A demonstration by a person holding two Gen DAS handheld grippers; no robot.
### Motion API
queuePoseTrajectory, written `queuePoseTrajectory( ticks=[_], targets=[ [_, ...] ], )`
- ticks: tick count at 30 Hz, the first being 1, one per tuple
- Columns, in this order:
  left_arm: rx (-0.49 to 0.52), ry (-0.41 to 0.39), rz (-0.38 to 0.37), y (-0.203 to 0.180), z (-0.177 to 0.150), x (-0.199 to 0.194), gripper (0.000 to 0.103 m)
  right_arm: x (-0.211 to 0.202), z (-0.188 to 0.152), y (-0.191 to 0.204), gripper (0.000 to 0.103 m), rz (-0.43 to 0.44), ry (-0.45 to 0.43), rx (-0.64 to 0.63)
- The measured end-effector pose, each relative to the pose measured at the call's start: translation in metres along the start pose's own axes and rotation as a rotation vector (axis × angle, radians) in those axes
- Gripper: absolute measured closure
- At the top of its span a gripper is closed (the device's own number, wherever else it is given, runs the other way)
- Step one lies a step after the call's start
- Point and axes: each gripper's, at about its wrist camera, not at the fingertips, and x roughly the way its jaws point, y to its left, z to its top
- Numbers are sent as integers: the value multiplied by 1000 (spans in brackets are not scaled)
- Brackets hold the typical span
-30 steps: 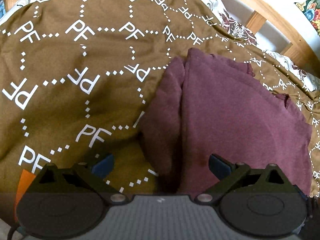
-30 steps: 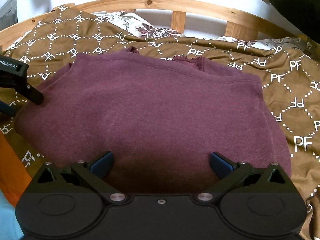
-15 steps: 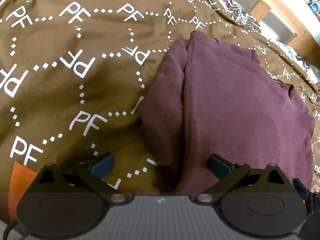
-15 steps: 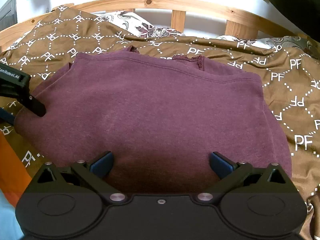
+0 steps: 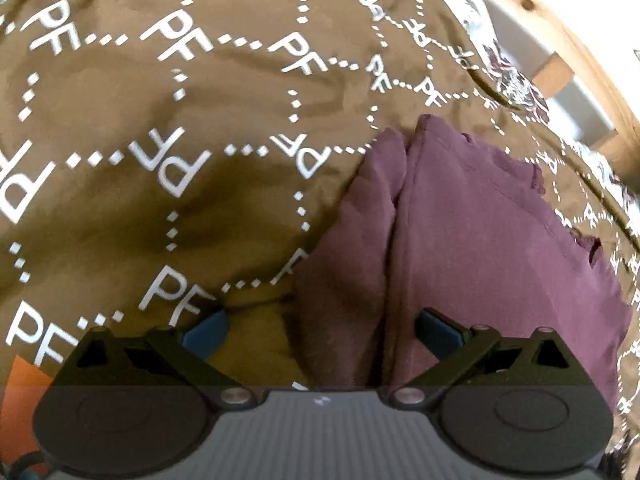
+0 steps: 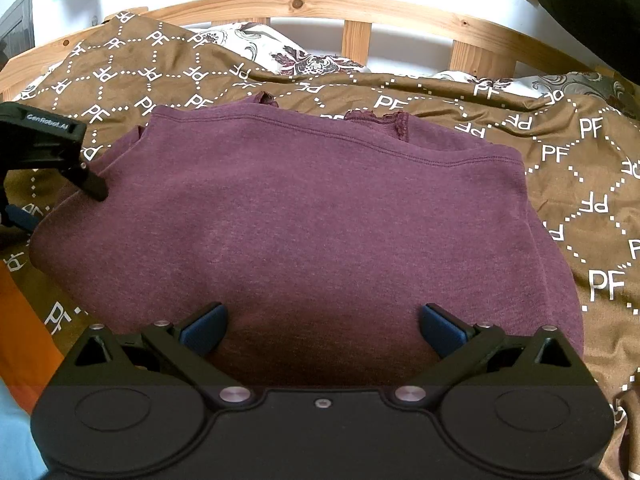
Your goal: Fold small clothes
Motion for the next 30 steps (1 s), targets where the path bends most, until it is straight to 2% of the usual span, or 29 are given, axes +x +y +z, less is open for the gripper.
queuePoseTrajectory(
  ticks=[4,8,11,15,17,19,27,30],
  targets=[
    [147,11,-26,-18,-8,0,2,0,0,0,0,-2,0,-2],
    [239,-12,-1,-33,-12,-3,16,0,0,0,0,-1,0,-2],
    [194,-13,-8,-28,-9,-4,26,0,0,0,0,-1,1,-1],
    [85,4,-75,-8,-4,-8,46,0,0,0,0,-1,1,-2],
    [60,13,-102,-3,-4,-8,51,0,0,0,0,-1,1,-1],
    [68,12,-110,-5,-4,-7,61,0,0,0,1,-1,1,-1],
    [154,-40,-116,-16,-9,-20,86,-2,1,0,0,0,-5,-2],
    [195,-84,-119,-22,-13,-27,88,-6,2,-1,0,-7,-28,-4]
  ],
)
